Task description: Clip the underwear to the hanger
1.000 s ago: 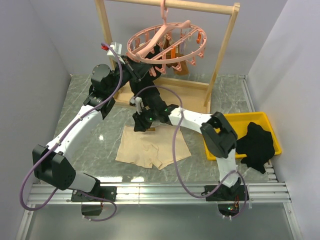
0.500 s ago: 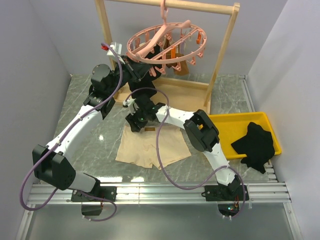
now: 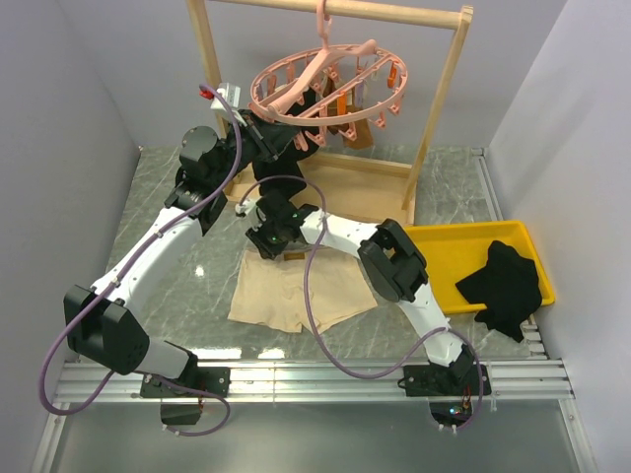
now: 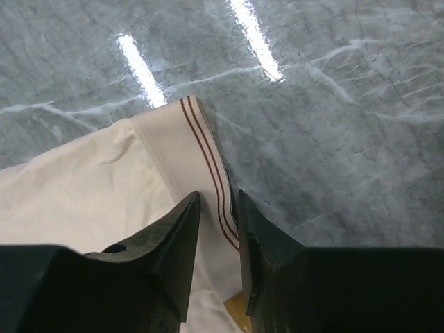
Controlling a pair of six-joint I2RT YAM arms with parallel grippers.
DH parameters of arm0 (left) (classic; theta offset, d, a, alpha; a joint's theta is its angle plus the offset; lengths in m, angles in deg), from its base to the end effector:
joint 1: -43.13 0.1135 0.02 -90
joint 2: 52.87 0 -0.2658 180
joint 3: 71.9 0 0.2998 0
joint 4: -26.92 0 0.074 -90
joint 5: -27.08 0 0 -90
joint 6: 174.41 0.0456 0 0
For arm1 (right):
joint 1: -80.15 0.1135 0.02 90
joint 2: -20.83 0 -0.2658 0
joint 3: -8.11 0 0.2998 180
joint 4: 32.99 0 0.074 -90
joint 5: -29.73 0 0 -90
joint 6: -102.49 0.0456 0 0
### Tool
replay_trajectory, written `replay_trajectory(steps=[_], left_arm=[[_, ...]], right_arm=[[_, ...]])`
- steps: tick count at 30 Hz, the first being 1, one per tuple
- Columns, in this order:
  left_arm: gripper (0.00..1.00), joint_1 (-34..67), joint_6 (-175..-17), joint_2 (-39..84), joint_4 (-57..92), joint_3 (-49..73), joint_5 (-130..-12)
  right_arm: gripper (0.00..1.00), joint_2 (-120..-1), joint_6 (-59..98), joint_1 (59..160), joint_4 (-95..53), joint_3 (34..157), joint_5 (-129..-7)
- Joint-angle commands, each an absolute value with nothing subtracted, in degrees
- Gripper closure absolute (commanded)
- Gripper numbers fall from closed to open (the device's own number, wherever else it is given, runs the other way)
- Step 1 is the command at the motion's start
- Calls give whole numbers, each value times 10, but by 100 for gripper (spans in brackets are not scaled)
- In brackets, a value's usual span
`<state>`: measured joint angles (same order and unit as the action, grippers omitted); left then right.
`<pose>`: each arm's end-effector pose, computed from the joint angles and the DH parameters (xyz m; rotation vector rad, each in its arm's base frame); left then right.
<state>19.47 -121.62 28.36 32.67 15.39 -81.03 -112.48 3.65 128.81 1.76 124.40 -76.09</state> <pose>0.3538 -0.1705 0.4319 0.1104 1.4607 -1.0937 0.3618 0.4301 0.1266 -1.3259 2.1630 0.6301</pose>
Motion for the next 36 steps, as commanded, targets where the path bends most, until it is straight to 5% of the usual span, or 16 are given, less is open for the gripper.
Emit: replay_trajectory(steps=[1, 9, 18, 36], left_arm=[[100, 197, -1217, 263, 340, 159, -804], [100, 197, -1218, 261, 337, 155, -806], [100, 197, -1216, 263, 335, 159, -805], [100, 196, -1216, 266, 333, 161, -809]], right_arm=[[66, -1129, 23, 1323, 92, 1196, -726], [40, -1107, 12, 1351, 75, 1112, -677], [30, -1107, -9, 1350, 82, 1122, -721], [26, -1078, -23, 1334, 149, 1206, -793]])
